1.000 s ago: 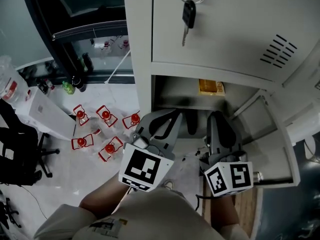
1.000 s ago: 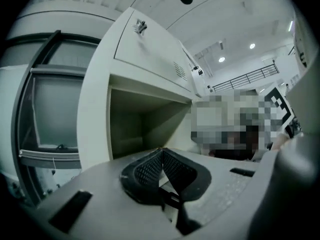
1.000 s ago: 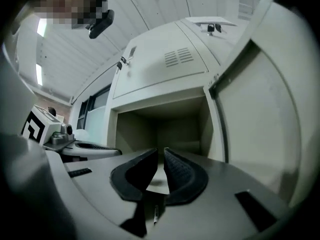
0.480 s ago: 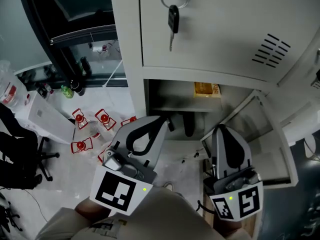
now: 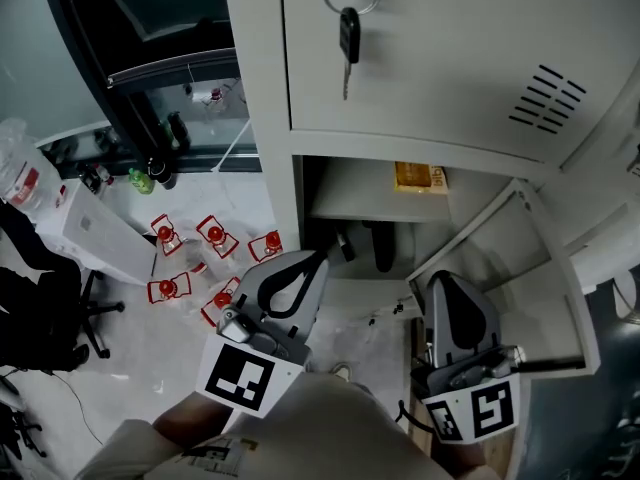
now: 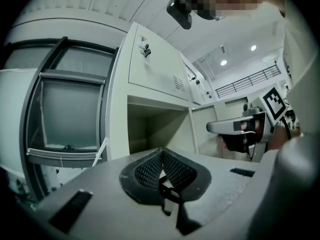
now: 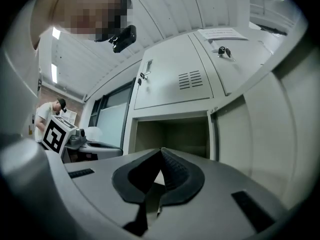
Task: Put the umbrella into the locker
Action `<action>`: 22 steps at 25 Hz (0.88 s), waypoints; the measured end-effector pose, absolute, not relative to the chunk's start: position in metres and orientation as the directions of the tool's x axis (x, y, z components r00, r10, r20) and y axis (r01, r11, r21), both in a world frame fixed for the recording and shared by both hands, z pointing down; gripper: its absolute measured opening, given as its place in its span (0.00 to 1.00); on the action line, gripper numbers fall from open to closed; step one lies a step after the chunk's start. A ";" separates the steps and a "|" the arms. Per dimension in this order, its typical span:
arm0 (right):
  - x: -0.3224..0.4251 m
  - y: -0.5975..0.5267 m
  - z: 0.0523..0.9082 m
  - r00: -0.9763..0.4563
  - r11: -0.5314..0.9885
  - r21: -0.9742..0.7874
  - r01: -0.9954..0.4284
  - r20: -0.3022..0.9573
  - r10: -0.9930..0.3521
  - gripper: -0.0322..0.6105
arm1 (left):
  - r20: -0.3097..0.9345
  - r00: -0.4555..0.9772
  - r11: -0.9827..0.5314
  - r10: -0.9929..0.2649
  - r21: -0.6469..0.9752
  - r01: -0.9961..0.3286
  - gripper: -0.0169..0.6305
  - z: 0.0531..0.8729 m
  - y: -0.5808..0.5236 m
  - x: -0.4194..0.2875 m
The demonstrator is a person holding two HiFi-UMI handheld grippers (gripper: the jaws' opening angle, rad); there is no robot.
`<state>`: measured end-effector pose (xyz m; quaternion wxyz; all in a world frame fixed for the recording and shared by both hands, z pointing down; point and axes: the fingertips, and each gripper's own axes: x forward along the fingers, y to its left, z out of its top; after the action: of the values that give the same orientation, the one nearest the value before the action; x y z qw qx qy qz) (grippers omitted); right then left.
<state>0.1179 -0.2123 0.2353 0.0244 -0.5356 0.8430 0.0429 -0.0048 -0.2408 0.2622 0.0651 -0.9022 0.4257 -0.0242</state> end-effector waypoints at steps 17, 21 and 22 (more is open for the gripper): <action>0.113 -0.211 0.291 -0.419 0.420 0.015 -0.907 0.035 -0.907 0.06 | 0.026 0.603 -0.603 -0.797 -0.096 -0.792 0.04 0.302 -0.239 -0.012; 0.114 -0.210 0.293 -0.421 0.422 0.014 -0.907 0.045 -0.906 0.06 | 0.035 0.609 -0.610 -0.792 -0.096 -0.787 0.04 0.304 -0.236 -0.010; 0.114 -0.210 0.294 -0.421 0.422 0.015 -0.907 0.047 -0.906 0.06 | 0.036 0.610 -0.611 -0.791 -0.097 -0.786 0.04 0.304 -0.235 -0.009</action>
<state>0.1140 -0.2096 0.2935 -0.0235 -0.5376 0.8428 -0.0064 -0.0091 -0.2354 0.3044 0.0356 -0.8966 0.4397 -0.0374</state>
